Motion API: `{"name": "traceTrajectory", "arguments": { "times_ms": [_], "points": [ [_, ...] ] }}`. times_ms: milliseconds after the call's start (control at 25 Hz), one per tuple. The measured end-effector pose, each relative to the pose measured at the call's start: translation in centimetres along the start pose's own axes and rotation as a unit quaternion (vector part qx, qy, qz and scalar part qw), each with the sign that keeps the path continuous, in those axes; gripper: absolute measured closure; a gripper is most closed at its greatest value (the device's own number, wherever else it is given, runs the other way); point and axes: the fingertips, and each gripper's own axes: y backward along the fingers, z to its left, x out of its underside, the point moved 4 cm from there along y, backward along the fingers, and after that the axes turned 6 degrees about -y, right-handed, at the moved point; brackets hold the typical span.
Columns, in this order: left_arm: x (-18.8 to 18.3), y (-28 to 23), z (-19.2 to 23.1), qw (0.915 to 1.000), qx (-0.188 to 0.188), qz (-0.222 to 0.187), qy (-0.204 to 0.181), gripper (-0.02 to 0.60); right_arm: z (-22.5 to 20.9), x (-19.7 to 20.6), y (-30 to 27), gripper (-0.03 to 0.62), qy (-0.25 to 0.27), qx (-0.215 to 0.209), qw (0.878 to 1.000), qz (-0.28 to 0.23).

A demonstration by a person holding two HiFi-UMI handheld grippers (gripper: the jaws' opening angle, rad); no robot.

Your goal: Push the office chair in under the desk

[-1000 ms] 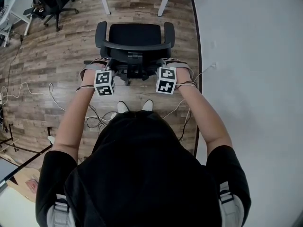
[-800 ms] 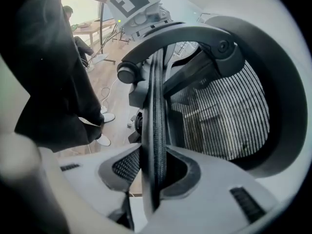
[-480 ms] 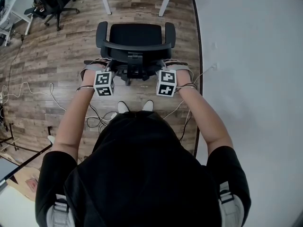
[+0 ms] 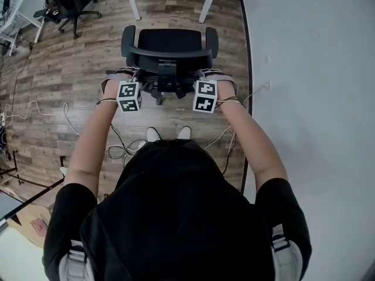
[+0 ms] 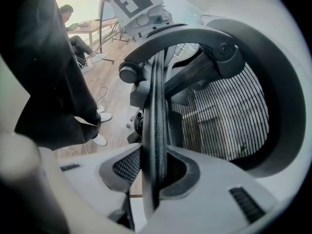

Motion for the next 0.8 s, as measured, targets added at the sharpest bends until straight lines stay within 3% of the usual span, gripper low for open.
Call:
{"name": "traceTrajectory", "arguments": {
  "times_ms": [800],
  "points": [
    [-0.4,-2.2,3.1,0.9999,0.008,0.009,0.009,0.509,-3.6,1.9,-1.4,0.497,0.018,0.006,1.0,-0.012]
  ]
}}
